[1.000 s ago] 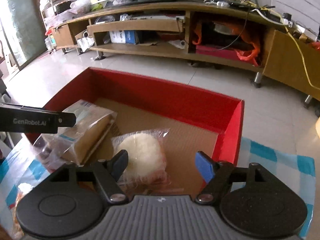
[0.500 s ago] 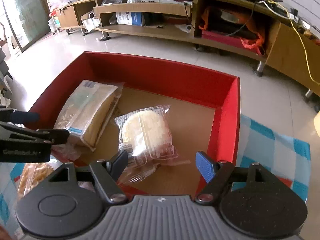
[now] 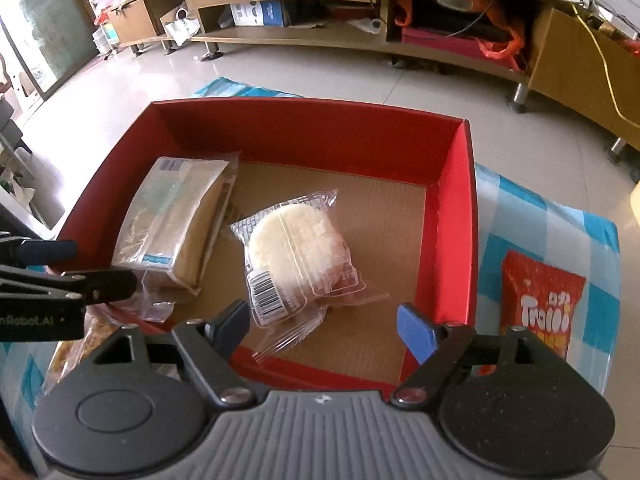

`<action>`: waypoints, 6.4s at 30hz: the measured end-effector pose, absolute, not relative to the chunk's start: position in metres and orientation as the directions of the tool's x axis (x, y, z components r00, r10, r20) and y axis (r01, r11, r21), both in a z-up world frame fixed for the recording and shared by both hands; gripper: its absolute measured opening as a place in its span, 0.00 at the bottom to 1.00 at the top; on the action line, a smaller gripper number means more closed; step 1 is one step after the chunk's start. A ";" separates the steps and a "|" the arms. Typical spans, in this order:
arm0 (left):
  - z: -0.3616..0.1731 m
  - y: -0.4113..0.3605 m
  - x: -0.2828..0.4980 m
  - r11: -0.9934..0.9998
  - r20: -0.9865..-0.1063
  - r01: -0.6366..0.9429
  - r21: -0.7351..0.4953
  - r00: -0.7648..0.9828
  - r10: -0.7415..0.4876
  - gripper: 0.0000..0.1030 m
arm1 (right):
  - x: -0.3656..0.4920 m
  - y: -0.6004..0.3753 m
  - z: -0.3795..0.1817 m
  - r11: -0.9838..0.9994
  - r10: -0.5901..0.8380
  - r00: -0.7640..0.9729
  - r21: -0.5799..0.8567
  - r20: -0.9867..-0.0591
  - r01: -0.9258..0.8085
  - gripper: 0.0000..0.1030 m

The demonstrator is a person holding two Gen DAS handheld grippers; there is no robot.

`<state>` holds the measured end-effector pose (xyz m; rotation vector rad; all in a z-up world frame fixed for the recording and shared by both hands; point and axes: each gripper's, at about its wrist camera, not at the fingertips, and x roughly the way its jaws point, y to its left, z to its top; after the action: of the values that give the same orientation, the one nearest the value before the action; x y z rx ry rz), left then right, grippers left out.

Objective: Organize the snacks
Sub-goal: 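Lift both open tools out of the red box, then grasp the white Kapron wafer pack with the left tool, then grasp the dark beef jerky bag with the right tool while the left tool holds the Kapron pack, then carry both packs over the red box and open the left tool to drop the Kapron pack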

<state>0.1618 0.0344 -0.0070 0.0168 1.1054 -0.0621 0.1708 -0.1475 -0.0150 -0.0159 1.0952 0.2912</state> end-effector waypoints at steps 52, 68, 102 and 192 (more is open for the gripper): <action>-0.051 0.054 0.014 0.997 -0.964 0.062 -0.040 0.260 -0.054 0.64 | 0.078 -0.162 -0.020 0.821 0.544 0.200 0.468 -0.815 -0.327 0.86; -0.053 0.055 0.014 0.995 -0.963 0.084 -0.047 0.263 -0.067 0.71 | 0.084 -0.145 -0.008 0.862 0.405 0.288 0.257 -0.868 -0.438 0.86; -0.060 0.047 0.005 0.988 -0.966 0.155 -0.007 0.256 -0.047 0.84 | 0.031 -0.153 -0.015 0.878 0.320 0.340 0.143 -0.884 -0.456 0.78; 0.035 0.013 0.160 0.999 -0.803 0.030 -0.040 0.594 -0.050 0.62 | 0.139 -0.164 0.038 0.967 0.257 0.647 0.187 -0.718 -0.176 0.79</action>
<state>0.1603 0.0134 0.0348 -0.0228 0.9341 -0.0462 0.1394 -0.1642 0.0378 0.1036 0.8318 0.2463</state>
